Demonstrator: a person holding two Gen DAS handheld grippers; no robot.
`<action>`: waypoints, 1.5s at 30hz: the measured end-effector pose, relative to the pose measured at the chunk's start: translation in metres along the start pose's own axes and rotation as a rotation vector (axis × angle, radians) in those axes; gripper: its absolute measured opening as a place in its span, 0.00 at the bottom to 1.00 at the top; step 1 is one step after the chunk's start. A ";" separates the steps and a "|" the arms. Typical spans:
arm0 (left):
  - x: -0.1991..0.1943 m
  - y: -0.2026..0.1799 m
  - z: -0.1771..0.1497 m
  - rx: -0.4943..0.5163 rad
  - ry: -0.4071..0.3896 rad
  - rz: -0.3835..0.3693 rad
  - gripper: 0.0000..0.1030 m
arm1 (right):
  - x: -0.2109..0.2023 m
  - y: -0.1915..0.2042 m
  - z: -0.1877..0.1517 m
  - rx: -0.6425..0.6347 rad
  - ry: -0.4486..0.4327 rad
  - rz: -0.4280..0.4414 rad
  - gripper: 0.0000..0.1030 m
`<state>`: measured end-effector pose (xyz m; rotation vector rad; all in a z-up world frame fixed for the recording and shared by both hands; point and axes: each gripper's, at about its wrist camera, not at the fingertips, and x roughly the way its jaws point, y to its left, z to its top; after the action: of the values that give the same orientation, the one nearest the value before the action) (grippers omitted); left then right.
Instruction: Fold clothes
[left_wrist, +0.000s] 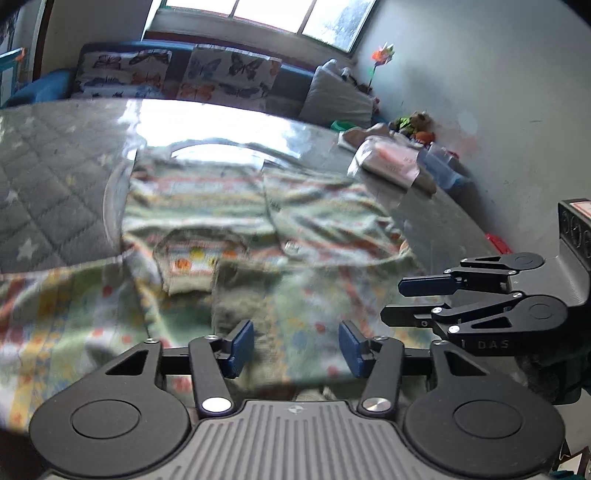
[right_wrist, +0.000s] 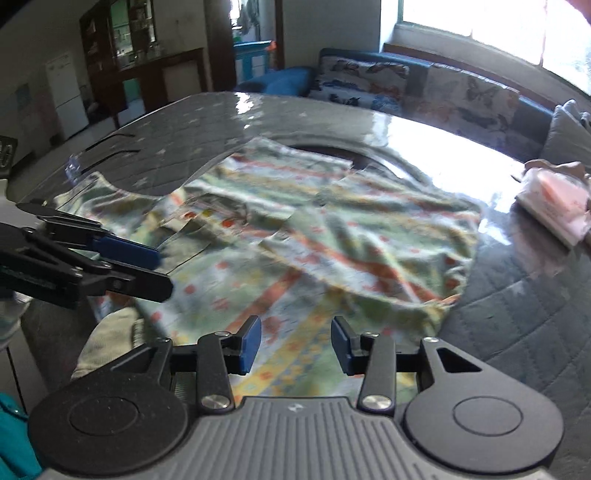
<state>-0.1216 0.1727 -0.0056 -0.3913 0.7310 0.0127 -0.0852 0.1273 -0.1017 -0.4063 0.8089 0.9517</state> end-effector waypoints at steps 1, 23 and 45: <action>0.001 0.001 -0.002 -0.003 0.004 0.002 0.51 | 0.002 0.003 -0.001 -0.009 0.009 0.002 0.41; -0.120 0.142 -0.020 -0.390 -0.225 0.580 0.50 | 0.017 0.046 0.022 -0.119 -0.042 0.095 0.65; -0.122 0.188 -0.028 -0.575 -0.221 0.758 0.45 | 0.019 0.043 0.019 -0.092 -0.034 0.096 0.66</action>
<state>-0.2584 0.3523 -0.0097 -0.6257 0.6110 0.9840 -0.1067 0.1731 -0.1029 -0.4333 0.7607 1.0855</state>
